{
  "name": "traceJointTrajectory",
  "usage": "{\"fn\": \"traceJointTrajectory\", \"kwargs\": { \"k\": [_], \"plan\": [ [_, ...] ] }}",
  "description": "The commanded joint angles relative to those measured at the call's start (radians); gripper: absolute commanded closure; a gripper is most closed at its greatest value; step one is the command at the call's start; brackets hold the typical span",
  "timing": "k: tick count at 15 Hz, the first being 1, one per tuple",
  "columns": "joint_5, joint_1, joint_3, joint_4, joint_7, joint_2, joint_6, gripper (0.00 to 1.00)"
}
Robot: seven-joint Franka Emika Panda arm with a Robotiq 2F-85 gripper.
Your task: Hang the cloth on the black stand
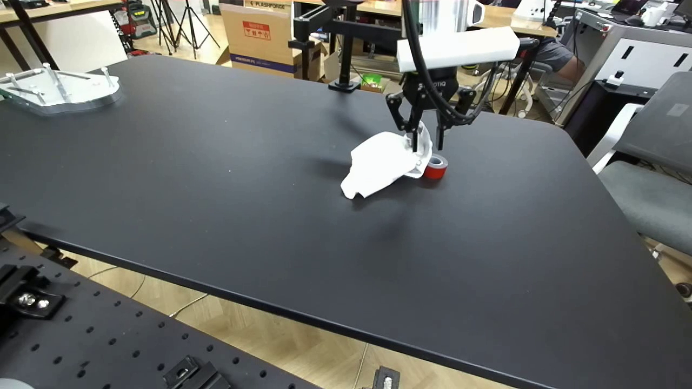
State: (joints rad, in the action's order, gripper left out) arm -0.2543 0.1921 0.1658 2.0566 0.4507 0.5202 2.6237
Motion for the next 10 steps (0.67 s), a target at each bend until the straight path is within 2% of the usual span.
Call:
{"fn": "traceJointTrajectory", "kwargs": {
  "k": [1,2,4,6,10],
  "plan": [
    [0.034,0.042,-0.044,-0.041,-0.007,0.028,-0.005,0.89],
    [0.065,0.055,-0.062,-0.045,-0.009,0.031,-0.004,0.95],
    [0.147,0.087,-0.108,-0.055,0.0,0.038,-0.007,1.0],
    [0.23,0.118,-0.151,-0.062,0.007,0.041,-0.005,1.0],
    [0.311,0.146,-0.19,-0.06,0.017,0.028,0.018,1.0]
  ]
}}
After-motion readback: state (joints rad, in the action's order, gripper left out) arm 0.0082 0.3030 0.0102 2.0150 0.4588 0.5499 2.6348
